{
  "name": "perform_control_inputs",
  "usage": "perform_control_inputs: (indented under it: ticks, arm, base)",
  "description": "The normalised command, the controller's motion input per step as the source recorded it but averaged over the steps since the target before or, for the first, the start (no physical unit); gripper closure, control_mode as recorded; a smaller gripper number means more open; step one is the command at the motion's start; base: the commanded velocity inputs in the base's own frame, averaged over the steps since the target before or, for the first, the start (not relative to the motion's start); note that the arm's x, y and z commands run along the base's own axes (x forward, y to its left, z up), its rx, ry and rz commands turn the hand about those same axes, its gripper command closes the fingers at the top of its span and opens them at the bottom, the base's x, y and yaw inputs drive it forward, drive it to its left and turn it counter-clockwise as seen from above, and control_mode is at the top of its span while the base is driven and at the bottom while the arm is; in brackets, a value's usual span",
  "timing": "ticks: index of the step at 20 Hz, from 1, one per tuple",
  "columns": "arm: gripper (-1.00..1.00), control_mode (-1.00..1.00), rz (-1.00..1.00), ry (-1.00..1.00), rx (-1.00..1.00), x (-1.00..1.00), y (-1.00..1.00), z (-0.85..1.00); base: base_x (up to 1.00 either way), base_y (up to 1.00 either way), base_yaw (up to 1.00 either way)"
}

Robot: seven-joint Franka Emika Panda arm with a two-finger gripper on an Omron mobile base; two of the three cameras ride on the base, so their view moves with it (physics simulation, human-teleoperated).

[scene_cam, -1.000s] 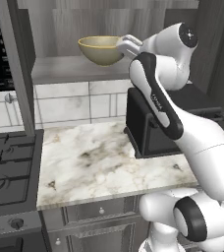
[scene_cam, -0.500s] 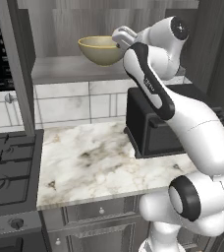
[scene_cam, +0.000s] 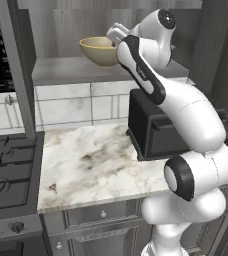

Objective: Take the smaller bowl and place it next to the appetizer plate on the dining counter , and place the larger bowl next to the plate with cooked food.

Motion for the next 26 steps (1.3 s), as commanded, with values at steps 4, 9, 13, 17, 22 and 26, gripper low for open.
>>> perform_control_inputs:
  ticks: [4,9,13,17,22,26]
  arm:
    - [-1.00,-1.00,-0.05,0.11,0.00,0.49,0.00,0.00]
    - [-1.00,-1.00,-0.05,0.08,0.00,0.44,0.01,0.00]
    - [-1.00,-1.00,-0.04,0.04,0.00,0.39,0.01,0.00]
    - [-1.00,-1.00,-0.04,0.04,0.00,0.37,0.04,-0.04]
    - [-1.00,-1.00,-0.04,0.05,-0.01,0.14,0.10,-0.22]
    - [1.00,-1.00,-0.03,0.03,-0.01,0.02,0.11,-0.26]
  base:
    - [0.00,0.00,0.00]
    - [0.00,0.00,0.00]
    - [0.00,0.00,0.00]
    - [0.00,0.00,0.00]
    - [0.00,0.00,0.00]
    - [0.00,0.00,0.00]
